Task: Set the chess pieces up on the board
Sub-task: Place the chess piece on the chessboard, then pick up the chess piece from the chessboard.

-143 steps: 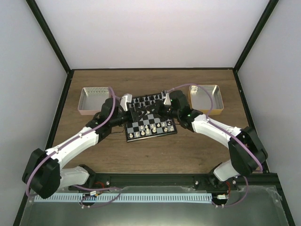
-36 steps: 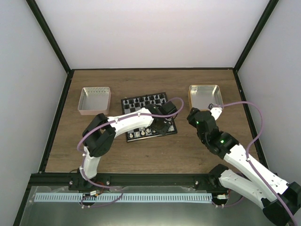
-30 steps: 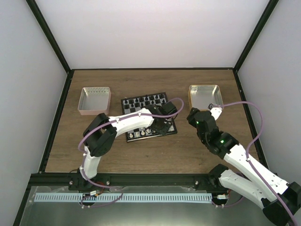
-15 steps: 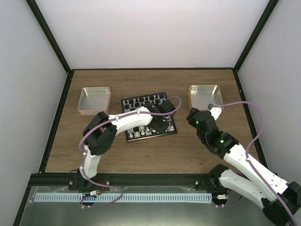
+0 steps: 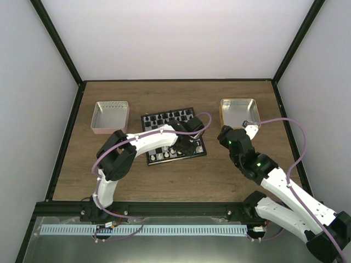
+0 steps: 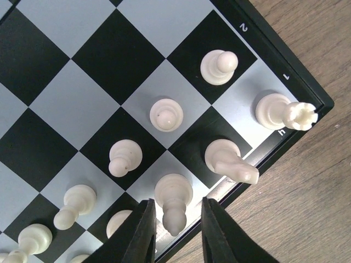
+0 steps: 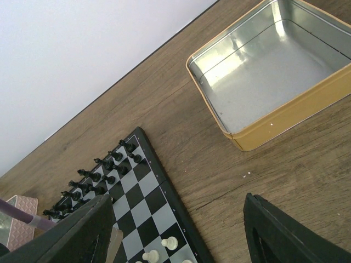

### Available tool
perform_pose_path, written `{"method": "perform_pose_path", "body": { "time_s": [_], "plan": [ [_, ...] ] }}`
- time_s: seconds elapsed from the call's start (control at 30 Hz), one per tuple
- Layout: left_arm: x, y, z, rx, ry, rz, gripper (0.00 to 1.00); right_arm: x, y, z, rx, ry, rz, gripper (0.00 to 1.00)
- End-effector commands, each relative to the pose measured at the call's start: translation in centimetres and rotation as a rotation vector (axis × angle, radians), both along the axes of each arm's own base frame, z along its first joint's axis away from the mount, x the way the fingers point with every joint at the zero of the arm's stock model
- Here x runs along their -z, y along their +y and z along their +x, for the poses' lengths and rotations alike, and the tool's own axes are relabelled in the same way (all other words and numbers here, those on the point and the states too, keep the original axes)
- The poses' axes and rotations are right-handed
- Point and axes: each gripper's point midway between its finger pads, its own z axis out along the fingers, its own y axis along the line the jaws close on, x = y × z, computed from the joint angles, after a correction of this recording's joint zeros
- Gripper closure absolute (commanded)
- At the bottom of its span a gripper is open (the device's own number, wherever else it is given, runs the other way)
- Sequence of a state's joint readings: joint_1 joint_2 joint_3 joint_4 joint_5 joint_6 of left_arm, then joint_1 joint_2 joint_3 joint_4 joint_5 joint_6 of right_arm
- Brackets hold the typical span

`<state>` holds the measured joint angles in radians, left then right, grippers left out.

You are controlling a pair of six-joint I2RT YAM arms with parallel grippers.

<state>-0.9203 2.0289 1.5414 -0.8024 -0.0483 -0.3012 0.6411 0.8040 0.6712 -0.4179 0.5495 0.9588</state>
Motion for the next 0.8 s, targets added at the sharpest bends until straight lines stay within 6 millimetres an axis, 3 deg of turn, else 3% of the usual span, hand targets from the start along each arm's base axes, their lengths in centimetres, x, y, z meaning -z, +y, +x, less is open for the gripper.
{"method": "perform_pose_path", "body": {
  "time_s": [0.0,0.37,0.47,0.57,0.77],
  "plan": [
    [-1.4,0.4,0.2,0.001,-0.024,-0.006,0.71,-0.3,-0.3,0.0,0.017,-0.016,0.006,0.33],
    [-6.9,-0.1,1.4,-0.037,-0.076,-0.147,0.69,-0.3,-0.2,0.0,0.013,-0.017,0.011,0.33],
    [-7.9,0.8,2.5,-0.082,-0.103,-0.167,0.65,-0.3,-0.3,0.0,0.013,-0.018,0.012,0.33],
    [-7.9,2.7,3.9,-0.148,-0.129,-0.154,0.63,-0.3,-0.3,0.0,0.013,-0.017,0.013,0.33],
    [-5.5,7.2,6.4,-0.271,-0.109,-0.113,0.57,-0.1,-0.2,-0.1,0.009,-0.015,0.016,0.34]
  ]
}}
